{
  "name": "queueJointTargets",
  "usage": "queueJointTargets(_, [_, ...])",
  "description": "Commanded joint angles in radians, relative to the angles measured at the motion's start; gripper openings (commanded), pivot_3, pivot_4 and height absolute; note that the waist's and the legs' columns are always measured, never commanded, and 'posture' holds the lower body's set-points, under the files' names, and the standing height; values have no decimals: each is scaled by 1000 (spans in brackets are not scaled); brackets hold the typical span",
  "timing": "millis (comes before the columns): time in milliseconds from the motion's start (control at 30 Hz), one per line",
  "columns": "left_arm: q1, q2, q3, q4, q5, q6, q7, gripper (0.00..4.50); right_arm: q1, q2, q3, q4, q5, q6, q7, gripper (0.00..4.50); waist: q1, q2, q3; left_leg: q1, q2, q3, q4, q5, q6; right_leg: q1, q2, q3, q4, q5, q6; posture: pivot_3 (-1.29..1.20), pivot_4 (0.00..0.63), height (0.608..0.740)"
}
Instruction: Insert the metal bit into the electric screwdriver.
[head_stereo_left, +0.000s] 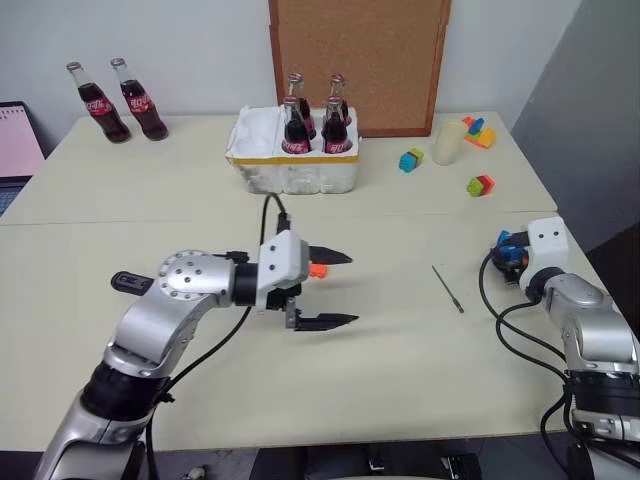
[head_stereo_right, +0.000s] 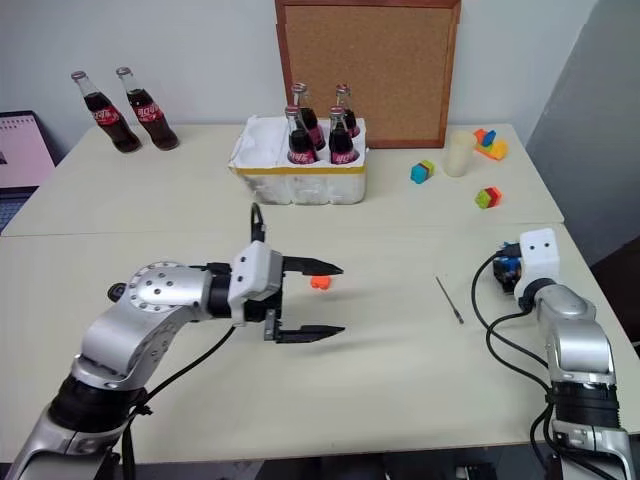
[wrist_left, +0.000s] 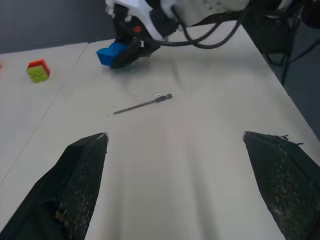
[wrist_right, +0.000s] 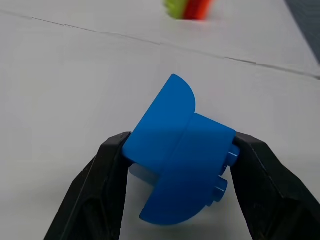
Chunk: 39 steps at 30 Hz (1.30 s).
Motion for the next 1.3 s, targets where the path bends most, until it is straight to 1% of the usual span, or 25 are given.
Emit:
queueJointTargets(33, [-47,-40,-30,18,27,-23,13,4500,-41,5,-68,51,36,-32,-32,2570,1,0,0,0,0,0,0,0,0,0,0,0,0,0,0,0,150,740])
queueJointTargets(67, [-54,-50,-31,22,28,-20,16,4500,-42,8,-76,53,43,-35,-33,2570,2,0,0,0,0,0,0,0,0,0,0,0,0,0,0,0,150,740])
queueJointTargets(133, [-59,-62,-21,30,28,-13,27,4500,-39,17,-95,36,70,-25,-32,3285,2,0,0,-1,0,0,0,0,0,0,0,1,0,0,0,0,150,740])
queueJointTargets(167, [-60,-65,-14,34,27,-10,32,4500,-36,23,-106,23,87,-18,-29,3486,2,0,0,-1,0,0,0,0,0,0,-1,1,-1,0,0,0,150,740])
queueJointTargets(200, [-54,-62,-5,35,26,-11,34,4500,-24,26,-111,-10,97,-9,-26,3591,2,0,0,-1,0,-1,0,0,0,0,-1,2,-1,0,0,0,150,740])
queueJointTargets(233, [-46,-55,3,34,23,-10,35,4500,-9,25,-111,-48,104,0,-23,3865,4,0,0,-1,0,-1,0,0,0,0,-1,2,-1,0,0,0,150,740])
queueJointTargets(267, [-38,-46,14,32,22,-9,36,4500,8,22,-110,-91,108,11,-23,3940,6,1,0,-1,0,-1,0,0,0,0,-2,2,-1,0,0,0,150,740])
queueJointTargets(333, [-24,-24,36,30,24,-7,41,4500,41,4,-99,-179,100,21,-22,4364,7,1,0,-1,1,-1,0,0,0,0,-2,1,-1,0,0,0,150,740])
queueJointTargets(367, [-15,-9,49,29,25,-7,42,4500,60,-15,-82,-229,87,17,-12,4491,8,1,0,-1,1,-1,0,0,0,0,-2,1,-1,0,0,0,150,740])
queueJointTargets(433, [5,33,86,38,29,-4,43,4500,102,-82,-3,-347,63,-38,74,4491,8,2,0,-1,1,-2,0,0,0,0,-2,1,-1,0,0,0,150,740])
queueJointTargets(467, [14,54,104,52,37,-11,45,4500,112,-94,26,-403,91,-35,121,4491,7,2,0,0,1,-1,0,0,0,-1,-2,1,-1,0,0,0,150,740])
queueJointTargets(533, [21,77,123,73,46,-21,50,4500,118,-95,51,-462,142,-15,169,4491,3,2,0,0,1,-1,0,0,0,-1,-2,1,-1,0,0,0,150,740])
queueJointTargets(633, [28,127,166,109,54,-32,35,4500,87,-101,194,-523,165,-70,300,4491,3,2,0,0,0,-3,0,0,0,0,-1,-1,-1,0,0,0,150,740])
queueJointTargets(700, [45,167,193,126,57,-36,25,4500,51,-89,305,-511,159,-118,380,4491,2,2,0,1,0,-3,0,0,0,0,-1,-2,0,0,0,0,150,740])
queueJointTargets(767, [81,215,214,133,71,-51,9,4500,9,-58,388,-466,147,-144,421,4491,0,2,0,1,1,-4,1,0,0,-1,0,-2,-1,0,0,0,150,740])
queueJointTargets(867, [159,289,261,124,66,-60,-26,4500,-62,24,486,-372,136,-142,444,4491,-5,2,0,1,1,-3,1,0,0,-2,-1,-1,-1,0,0,0,150,740])
queueJointTargets(933, [191,302,292,115,46,-60,-32,4500,-108,78,529,-285,117,-145,441,4491,-2,2,0,-1,3,-4,1,0,0,-3,-2,-2,-1,0,0,0,150,740])
queueJointTargets(1033, [230,315,310,101,38,-58,-46,4500,-177,145,615,-133,58,-209,470,4491,13,1,0,-2,3,-4,1,0,0,-4,-4,-2,-1,0,0,0,150,740])
queueJointTargets(1100, [242,323,308,98,52,-67,-47,4500,-219,193,643,-35,30,-241,472,4491,18,1,0,-2,2,-3,1,0,0,-4,-4,-1,-1,0,0,0,150,740])
queueJointTargets(1267, [243,319,301,65,51,-52,-40,4500,-301,288,652,181,-2,-298,478,4491,18,1,0,-3,2,-4,1,0,0,-5,-4,-2,-1,1,-1,0,150,740])
queueJointTargets(1300, [243,319,300,57,50,-48,-40,4500,-309,294,655,209,-13,-316,483,4315,18,1,0,-3,3,-4,1,0,0,-5,-4,-2,-1,1,-2,0,150,740])
